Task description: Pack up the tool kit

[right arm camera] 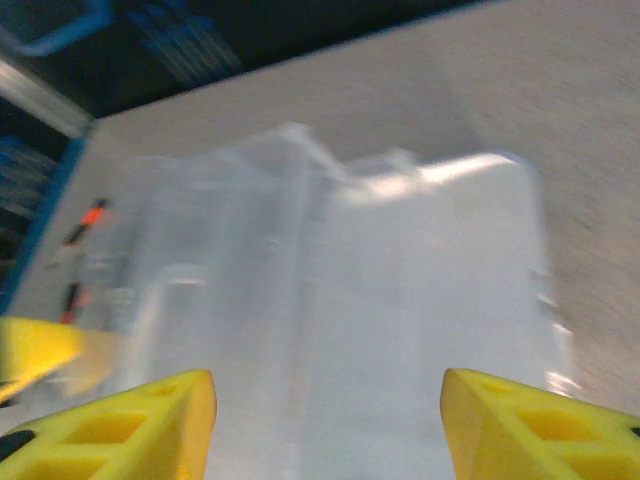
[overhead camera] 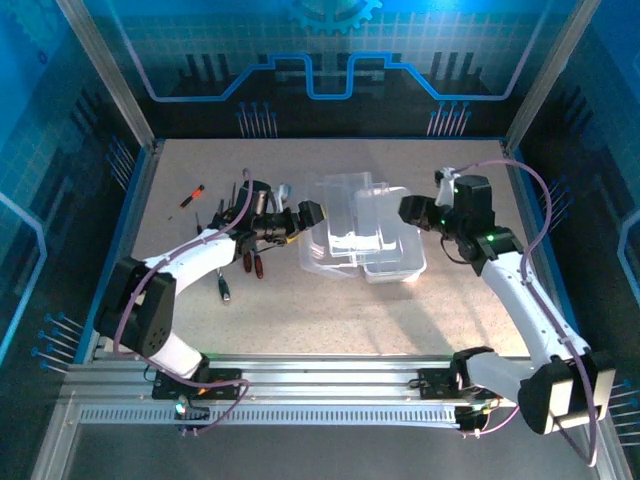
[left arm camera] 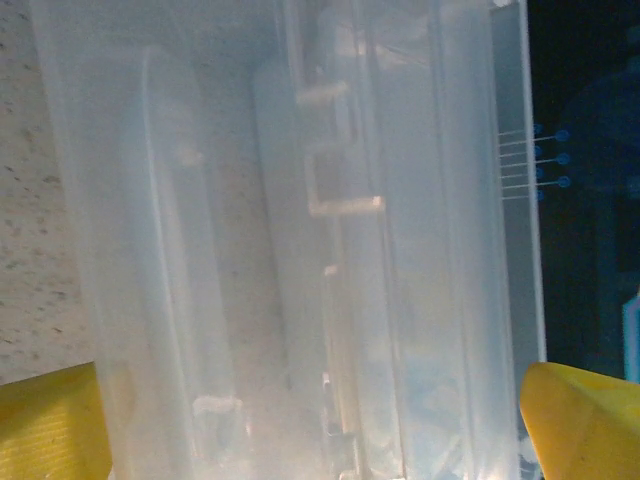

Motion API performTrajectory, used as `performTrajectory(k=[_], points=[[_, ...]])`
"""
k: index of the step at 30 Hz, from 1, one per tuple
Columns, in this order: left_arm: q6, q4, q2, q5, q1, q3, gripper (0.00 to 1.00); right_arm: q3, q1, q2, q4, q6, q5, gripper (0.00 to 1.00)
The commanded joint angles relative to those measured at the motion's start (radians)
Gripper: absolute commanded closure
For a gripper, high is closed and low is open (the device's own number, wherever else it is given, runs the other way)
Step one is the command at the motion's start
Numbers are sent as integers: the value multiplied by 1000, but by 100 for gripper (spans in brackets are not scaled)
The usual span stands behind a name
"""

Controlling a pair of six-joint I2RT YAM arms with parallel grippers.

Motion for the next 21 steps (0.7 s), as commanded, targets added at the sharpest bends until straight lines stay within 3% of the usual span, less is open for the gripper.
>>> performTrajectory(k=[1,6,11,21], points=[[55,-35,58,-11,34,33,1,-108,-66,47,-19,-12,76,38],[57,-5,133,24,75,50,1,-184,-75,123,48,-5,106,37],[66,-17,149,46,116,64,1,-215,-78,200,98,-3,57,43],[122,-118,68,33,151,96,1,-236,-79,255,150,12,51,53]])
